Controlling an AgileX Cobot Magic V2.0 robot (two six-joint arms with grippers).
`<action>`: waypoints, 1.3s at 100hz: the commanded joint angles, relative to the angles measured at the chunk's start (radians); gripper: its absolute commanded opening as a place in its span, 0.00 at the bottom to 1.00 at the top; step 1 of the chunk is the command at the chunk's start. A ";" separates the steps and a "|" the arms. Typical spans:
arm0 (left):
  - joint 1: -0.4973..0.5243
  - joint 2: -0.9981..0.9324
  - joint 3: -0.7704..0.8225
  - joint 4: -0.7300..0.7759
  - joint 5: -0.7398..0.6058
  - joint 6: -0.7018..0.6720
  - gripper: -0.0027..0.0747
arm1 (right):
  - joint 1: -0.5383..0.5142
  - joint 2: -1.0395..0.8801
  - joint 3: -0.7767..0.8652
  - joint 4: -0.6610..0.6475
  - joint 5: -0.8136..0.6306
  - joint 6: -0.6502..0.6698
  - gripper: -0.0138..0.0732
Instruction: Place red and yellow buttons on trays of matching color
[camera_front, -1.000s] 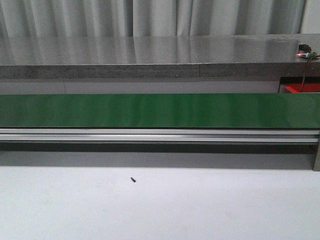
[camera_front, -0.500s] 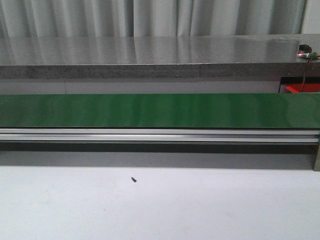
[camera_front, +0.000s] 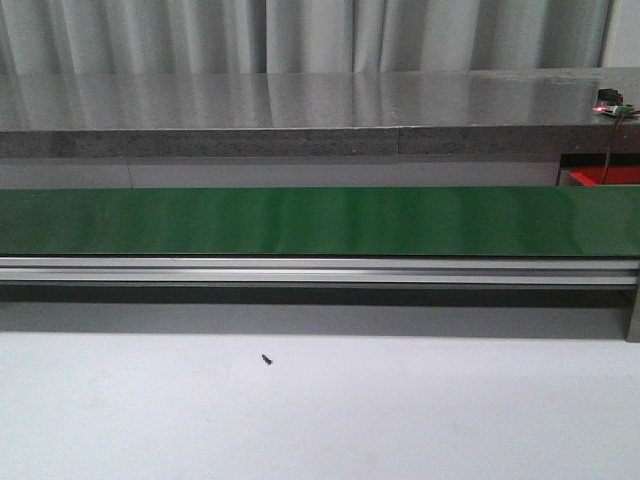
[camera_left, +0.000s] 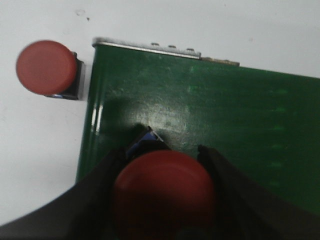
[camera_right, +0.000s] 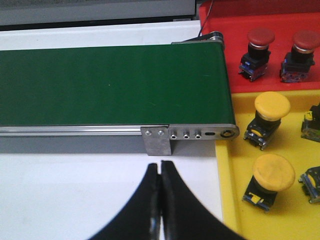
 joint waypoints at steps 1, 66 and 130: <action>-0.015 -0.059 0.011 -0.017 -0.054 0.000 0.29 | 0.002 0.001 -0.025 -0.007 -0.078 -0.007 0.02; -0.017 -0.123 0.036 -0.213 -0.047 0.110 0.81 | 0.002 0.001 -0.025 -0.007 -0.078 -0.007 0.02; 0.070 -0.156 0.036 0.049 -0.250 -0.205 0.79 | 0.002 0.001 -0.025 -0.007 -0.078 -0.007 0.02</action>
